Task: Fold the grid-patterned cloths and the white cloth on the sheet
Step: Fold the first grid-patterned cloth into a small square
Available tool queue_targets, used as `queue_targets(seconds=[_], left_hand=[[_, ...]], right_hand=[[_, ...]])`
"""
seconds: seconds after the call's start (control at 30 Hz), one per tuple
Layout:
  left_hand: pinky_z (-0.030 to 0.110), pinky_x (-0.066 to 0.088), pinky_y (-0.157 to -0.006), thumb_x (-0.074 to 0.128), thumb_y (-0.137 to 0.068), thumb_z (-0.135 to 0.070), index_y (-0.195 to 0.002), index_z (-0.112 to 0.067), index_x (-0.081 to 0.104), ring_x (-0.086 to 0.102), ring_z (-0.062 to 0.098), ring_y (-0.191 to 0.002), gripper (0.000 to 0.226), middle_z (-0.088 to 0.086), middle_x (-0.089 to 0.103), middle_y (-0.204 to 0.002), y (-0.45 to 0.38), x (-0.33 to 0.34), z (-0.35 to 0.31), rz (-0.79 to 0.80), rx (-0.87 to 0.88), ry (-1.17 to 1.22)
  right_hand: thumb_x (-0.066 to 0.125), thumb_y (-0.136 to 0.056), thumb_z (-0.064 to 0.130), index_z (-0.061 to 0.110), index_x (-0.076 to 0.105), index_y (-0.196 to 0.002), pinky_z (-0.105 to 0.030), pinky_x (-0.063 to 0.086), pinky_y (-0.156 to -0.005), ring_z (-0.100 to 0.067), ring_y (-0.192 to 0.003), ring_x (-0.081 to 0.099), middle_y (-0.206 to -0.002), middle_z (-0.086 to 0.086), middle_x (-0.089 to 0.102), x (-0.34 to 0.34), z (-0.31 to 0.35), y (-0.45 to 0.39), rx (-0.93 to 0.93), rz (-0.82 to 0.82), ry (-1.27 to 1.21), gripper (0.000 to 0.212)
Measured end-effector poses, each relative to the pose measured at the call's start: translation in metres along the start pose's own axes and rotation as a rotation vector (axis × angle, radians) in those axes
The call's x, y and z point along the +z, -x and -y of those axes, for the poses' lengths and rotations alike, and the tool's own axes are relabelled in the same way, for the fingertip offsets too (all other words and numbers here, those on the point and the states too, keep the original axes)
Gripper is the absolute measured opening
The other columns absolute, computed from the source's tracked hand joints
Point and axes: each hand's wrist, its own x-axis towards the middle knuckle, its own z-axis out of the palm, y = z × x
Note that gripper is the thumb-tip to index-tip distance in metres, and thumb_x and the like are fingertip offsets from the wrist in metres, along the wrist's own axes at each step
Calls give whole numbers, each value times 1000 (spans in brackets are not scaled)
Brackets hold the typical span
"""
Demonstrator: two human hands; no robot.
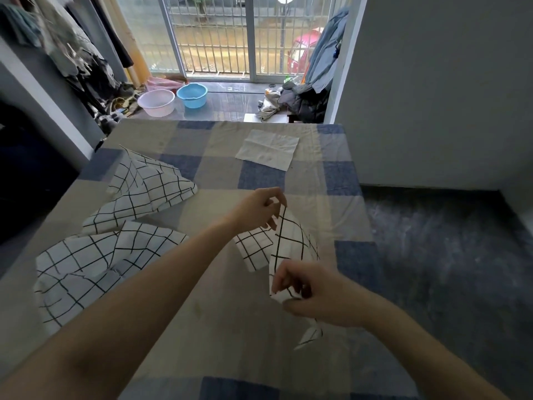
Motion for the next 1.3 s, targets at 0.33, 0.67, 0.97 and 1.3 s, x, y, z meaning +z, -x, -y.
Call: queue_targets(seconds=[0.33,0.67,0.97,1.3], left_hand=[[18,50,-59,70,-88,-19,-91,-7,64,54,9,-62,13,1,59,-72,19,0,-2,-17,-142,329],[20,47,-61,68,-88,-11,-88,-13,64,50,12,-68,5,9,55,-78,30,-17,-10,30,-44,270],[20,45,-66,60,-89,-1,-94,-11,70,54,17,-73,15,9,62,-81,11,-40,-21,-206,39,113],[26,48,-80,56,-84,11,-73,-26,73,61,13,-84,42,7,69,-83,51,-35,4,-347,130,445]], right_hand=[[68,-83,43,31,60,-103,-23,53,-74,-7,-83,62,-93,7,64,20,-1,8,24,21,-54,24],[32,-86,75,14,63,-113,-35,46,-82,-30,-108,57,-112,-13,66,-29,-97,-38,630,-510,-1089,74],[62,-90,15,11,60,-108,-33,52,-68,-21,-85,61,-102,-11,64,-74,-71,-82,494,-787,-946,19],[67,-86,8,16,62,-95,-20,55,-71,-9,-82,64,-94,-4,65,-68,-52,-52,52,-947,-534,13]])
